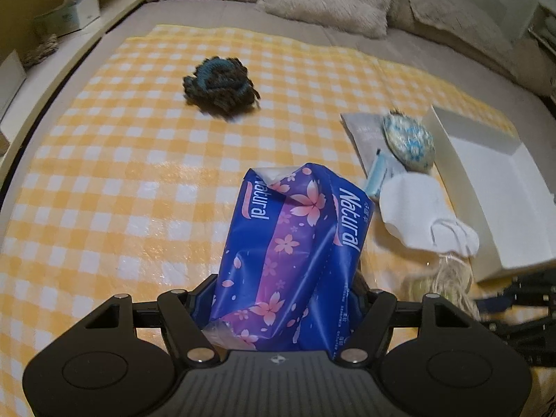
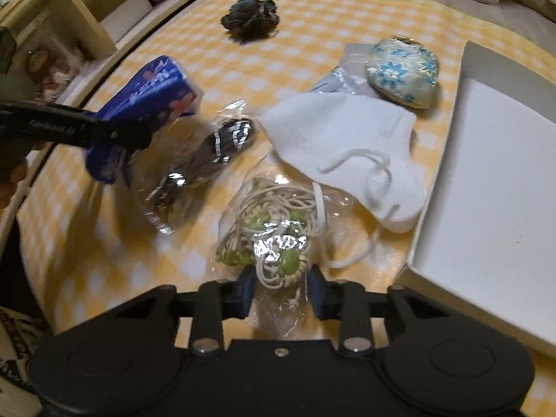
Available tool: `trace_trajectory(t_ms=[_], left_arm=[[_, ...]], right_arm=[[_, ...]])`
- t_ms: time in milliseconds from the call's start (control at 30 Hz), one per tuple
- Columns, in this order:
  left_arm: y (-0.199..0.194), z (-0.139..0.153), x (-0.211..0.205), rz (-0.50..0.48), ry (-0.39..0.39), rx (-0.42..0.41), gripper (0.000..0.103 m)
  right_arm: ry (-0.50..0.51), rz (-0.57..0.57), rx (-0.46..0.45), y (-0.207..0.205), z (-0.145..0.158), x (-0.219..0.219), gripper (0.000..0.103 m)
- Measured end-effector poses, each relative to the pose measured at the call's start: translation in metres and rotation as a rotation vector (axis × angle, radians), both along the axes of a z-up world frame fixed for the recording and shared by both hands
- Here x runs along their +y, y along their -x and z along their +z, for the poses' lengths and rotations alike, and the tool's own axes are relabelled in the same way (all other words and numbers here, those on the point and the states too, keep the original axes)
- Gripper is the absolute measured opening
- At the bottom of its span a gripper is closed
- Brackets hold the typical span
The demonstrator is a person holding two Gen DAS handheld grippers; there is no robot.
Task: Organize soft objects
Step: 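Carry the tissue pack with the left tool while the right tool carries the cord bag to the box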
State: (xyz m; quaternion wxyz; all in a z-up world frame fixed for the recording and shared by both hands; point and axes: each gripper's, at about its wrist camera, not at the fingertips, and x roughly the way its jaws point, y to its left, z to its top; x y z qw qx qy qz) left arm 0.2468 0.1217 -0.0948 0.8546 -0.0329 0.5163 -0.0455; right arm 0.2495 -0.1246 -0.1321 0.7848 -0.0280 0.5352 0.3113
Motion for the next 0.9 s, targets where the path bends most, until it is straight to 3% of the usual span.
trace_trajectory(t_ms=[133,333,600,900], left_arm=[[0.004,0.009,0.001,0.031,0.009,-0.029,0.07],[0.013,0.032,-0.003,0.063,0.04,-0.101,0.07],[0.024,0.059,-0.021,0.061,0.067,-0.203,0.07],[0.018,0.077,-0.056,0.044,0.141,-0.273,0.07]], right_arm=[[-0.005,0.064,-0.052,0.011,0.015,-0.001,0.028],[-0.044,0.071,-0.183,0.026,0.05,-0.012,0.028],[-0.106,-0.015,-0.31,0.025,0.091,-0.04,0.028],[-0.115,-0.142,-0.43,0.023,0.117,-0.088,0.028]])
